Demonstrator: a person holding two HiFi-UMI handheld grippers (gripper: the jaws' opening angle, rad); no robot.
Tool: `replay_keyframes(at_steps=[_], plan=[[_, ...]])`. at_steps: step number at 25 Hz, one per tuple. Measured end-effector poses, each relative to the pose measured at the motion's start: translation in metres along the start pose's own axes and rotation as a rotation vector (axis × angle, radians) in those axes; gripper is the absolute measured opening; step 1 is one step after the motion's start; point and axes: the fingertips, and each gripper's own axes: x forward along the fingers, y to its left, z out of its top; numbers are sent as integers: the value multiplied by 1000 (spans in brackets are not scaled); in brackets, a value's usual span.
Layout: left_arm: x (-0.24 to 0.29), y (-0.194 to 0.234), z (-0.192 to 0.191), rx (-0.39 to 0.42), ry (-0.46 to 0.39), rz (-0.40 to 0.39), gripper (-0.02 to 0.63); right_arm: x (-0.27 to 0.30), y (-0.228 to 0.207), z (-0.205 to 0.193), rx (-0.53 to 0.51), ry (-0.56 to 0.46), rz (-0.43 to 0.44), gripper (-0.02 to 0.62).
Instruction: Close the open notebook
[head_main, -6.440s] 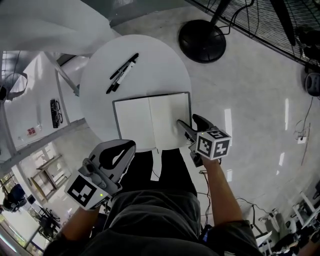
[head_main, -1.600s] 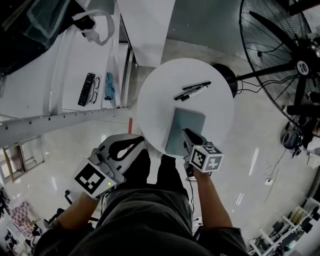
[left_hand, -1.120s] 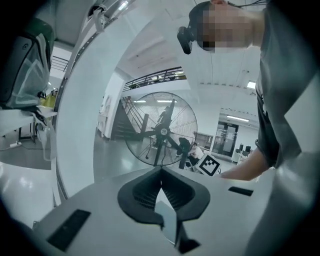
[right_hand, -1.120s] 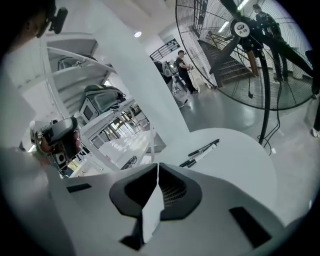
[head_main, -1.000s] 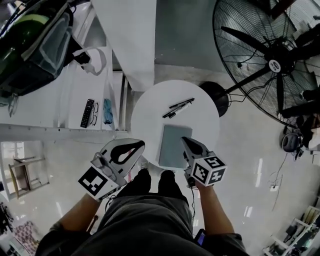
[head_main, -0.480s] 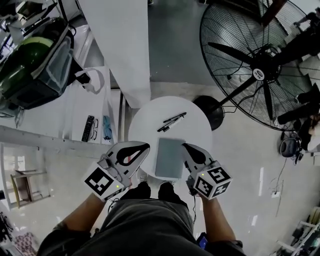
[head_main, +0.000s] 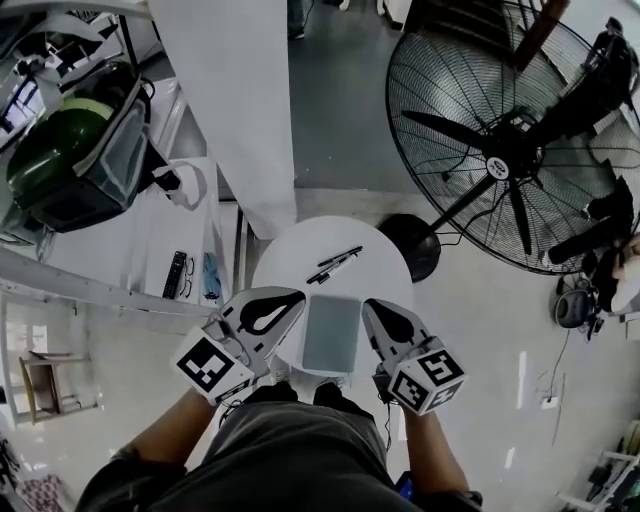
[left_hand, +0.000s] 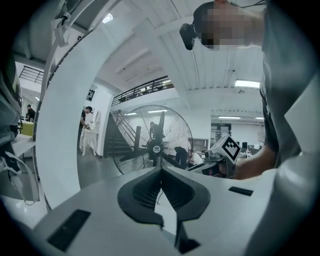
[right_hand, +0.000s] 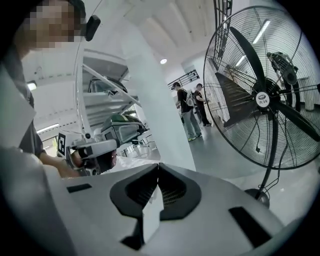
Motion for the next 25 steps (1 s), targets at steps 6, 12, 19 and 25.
replay_keyframes(at_steps=[6, 12, 19, 25], plan=[[11, -7, 16, 53, -56, 0, 15, -13, -5, 17, -19, -28, 4, 20], [19, -14, 26, 60, -81, 9, 15, -23, -7, 29, -35, -43, 17, 20], [24, -21, 27, 59, -85, 16, 15, -28, -9, 33, -44, -49, 29, 20], [27, -24, 26, 50, -78, 20, 15, -30, -11, 32, -41, -45, 35, 20]])
